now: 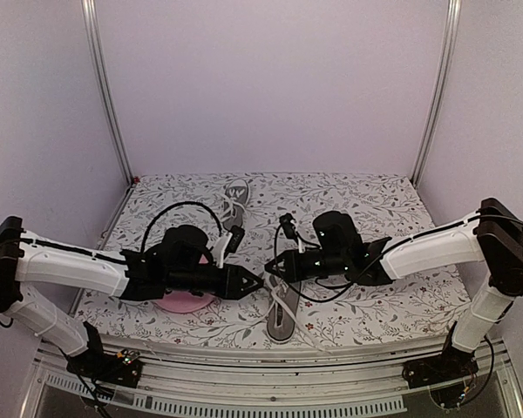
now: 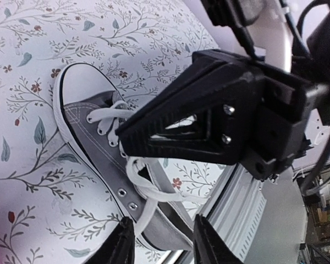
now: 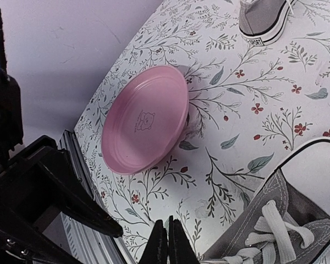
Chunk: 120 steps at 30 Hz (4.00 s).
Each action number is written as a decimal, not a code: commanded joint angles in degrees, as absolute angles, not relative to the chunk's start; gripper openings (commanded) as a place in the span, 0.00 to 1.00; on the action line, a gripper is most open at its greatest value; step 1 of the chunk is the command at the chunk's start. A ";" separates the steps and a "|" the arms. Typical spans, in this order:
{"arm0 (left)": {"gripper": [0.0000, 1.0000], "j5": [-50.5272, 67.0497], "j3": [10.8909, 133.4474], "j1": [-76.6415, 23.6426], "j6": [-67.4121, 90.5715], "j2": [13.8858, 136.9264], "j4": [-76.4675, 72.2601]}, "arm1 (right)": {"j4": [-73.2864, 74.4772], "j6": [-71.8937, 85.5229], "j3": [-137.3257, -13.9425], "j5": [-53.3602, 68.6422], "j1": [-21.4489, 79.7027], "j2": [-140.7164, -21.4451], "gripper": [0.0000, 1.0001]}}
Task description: Tie the shoes
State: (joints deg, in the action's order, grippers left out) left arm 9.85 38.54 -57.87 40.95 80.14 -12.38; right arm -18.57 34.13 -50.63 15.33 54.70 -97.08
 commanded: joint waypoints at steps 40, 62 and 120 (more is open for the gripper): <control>0.00 12.13 39.72 -55.11 37.86 92.48 -30.24 | -25.86 32.36 -21.41 17.88 57.96 -80.66 0.51; 0.00 12.29 39.76 -55.11 37.42 92.66 -29.79 | -30.62 28.22 -25.46 22.62 58.45 -91.49 0.04; 0.47 3.71 28.69 -63.67 31.85 80.49 -24.22 | -6.60 32.00 -41.59 12.88 51.97 -88.20 0.02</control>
